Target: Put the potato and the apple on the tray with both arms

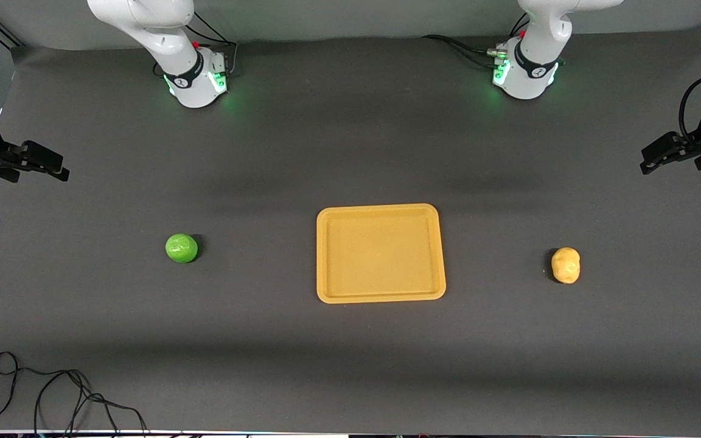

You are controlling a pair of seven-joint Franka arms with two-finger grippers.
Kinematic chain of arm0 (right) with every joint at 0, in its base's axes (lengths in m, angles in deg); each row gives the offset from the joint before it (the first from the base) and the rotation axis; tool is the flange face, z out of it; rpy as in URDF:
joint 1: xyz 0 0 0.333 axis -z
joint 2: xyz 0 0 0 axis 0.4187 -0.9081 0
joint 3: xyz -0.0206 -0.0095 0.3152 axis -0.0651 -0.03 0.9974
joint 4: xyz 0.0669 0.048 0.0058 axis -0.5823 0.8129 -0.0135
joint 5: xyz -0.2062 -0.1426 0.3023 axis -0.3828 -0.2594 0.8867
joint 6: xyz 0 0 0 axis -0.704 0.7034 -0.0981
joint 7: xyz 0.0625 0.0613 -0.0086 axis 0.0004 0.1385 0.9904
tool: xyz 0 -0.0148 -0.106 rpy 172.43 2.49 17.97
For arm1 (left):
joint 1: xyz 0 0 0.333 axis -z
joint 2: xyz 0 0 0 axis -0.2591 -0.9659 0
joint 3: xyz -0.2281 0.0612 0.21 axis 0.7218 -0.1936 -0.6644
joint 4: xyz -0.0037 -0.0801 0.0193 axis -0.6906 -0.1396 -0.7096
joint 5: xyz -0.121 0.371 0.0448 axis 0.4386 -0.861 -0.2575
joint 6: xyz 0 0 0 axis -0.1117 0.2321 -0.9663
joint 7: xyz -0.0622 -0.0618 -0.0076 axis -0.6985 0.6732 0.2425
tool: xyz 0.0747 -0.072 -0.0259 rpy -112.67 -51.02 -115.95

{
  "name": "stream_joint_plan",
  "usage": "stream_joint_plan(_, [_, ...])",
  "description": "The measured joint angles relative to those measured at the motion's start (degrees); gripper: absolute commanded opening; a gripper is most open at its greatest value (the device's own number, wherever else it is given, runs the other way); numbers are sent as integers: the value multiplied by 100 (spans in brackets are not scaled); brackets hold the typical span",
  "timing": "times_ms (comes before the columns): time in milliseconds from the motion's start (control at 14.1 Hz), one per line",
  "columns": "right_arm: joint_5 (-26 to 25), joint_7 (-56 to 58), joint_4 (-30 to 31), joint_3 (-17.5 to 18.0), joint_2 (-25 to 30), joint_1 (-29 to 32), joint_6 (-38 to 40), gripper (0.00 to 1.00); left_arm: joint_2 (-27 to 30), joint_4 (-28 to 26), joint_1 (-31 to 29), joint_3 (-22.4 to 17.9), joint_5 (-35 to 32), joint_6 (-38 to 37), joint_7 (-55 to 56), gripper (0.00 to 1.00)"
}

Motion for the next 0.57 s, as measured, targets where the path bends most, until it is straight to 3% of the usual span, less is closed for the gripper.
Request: stream_joint_plan(568, [0, -27, -50, -4, 0, 11, -2, 99, -276, -18, -4, -17, 0, 285, 0, 100])
